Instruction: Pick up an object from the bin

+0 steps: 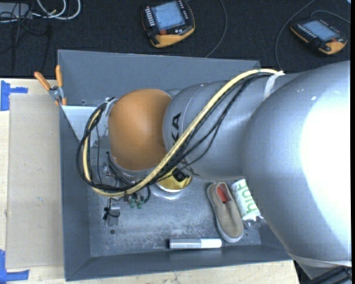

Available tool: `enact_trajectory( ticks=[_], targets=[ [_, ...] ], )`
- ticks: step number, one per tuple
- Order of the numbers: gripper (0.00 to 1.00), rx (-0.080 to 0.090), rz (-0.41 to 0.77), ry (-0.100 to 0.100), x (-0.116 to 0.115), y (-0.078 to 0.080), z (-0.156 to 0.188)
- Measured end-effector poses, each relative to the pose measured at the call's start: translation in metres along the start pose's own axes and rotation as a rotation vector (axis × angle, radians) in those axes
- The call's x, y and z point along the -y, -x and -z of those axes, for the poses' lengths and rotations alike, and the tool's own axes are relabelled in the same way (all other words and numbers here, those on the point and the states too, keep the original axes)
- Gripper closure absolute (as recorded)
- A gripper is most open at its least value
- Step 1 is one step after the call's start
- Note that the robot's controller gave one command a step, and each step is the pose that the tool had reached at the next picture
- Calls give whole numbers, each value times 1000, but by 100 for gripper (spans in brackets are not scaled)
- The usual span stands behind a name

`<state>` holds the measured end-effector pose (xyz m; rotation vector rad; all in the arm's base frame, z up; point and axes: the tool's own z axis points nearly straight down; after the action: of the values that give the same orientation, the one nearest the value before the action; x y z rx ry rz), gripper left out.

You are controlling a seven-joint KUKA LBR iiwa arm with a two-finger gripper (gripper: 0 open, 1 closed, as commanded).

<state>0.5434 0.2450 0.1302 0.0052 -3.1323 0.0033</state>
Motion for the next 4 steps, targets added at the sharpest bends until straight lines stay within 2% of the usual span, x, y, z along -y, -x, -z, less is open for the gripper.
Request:
enact_trajectory(
  ticks=[1,2,3,4],
  targets=[
    [0,2,25,-1,32,5,40],
    [0,10,-36,4,8,0,120],
    [0,20,-114,6,47,12,202],
    [0,24,15,8,13,-19,241]
  ],
)
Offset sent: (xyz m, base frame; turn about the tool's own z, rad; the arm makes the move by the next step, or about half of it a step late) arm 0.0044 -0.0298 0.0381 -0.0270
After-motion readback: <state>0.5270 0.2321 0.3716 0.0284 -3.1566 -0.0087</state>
